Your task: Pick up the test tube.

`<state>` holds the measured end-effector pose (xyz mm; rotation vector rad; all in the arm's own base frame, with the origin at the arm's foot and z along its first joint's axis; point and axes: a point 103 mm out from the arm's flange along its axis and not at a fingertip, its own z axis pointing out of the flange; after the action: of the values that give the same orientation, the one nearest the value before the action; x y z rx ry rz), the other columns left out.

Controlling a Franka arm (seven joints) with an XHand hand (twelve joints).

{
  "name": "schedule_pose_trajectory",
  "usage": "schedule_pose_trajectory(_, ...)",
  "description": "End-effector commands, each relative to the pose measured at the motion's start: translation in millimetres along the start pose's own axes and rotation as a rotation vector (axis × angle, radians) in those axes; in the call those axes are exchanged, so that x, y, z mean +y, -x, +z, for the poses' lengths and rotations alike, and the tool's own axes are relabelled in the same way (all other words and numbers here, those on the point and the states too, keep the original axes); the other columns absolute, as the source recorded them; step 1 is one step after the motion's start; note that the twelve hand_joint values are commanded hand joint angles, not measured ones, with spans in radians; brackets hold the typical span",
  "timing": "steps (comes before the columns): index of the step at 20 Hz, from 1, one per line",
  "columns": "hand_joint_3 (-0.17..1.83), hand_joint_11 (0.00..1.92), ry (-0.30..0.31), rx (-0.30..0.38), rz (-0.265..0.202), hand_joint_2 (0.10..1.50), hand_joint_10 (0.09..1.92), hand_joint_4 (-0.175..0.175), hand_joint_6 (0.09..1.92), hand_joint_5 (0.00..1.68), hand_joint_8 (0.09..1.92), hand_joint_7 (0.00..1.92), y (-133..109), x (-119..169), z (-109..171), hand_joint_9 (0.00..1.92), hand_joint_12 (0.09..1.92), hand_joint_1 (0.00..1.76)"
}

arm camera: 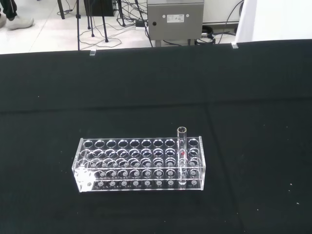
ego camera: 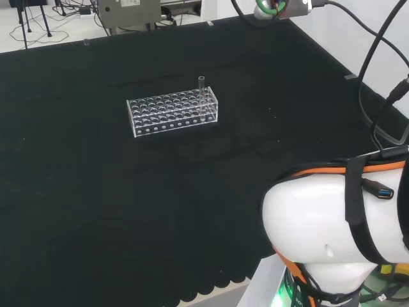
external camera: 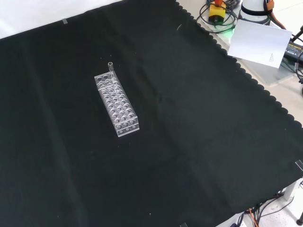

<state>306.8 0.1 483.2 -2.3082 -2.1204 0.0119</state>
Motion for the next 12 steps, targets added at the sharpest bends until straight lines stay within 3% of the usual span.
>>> schedule_pose_trajectory(1, 0.58, 0.0, 0.009, -0.008, 0.0, 0.71, 0.88, -0.075, 0.33, 0.09, 0.8, 0.01, 0, 0, 0, 0.02, 1.3, 0.65)
schedule_pose_trajectory(6, 0.51, 0.0, -0.015, 0.007, -0.007, 0.75, 0.92, -0.074, 0.25, 0.12, 0.82, 0.0, -1, 8, 3, 0.0, 1.32, 0.64)
schedule_pose_trajectory(12, 0.51, 0.0, -0.069, 0.008, -0.069, 0.75, 0.92, -0.074, 0.24, 0.12, 0.82, 0.0, -18, 46, 17, 0.0, 1.32, 0.64)
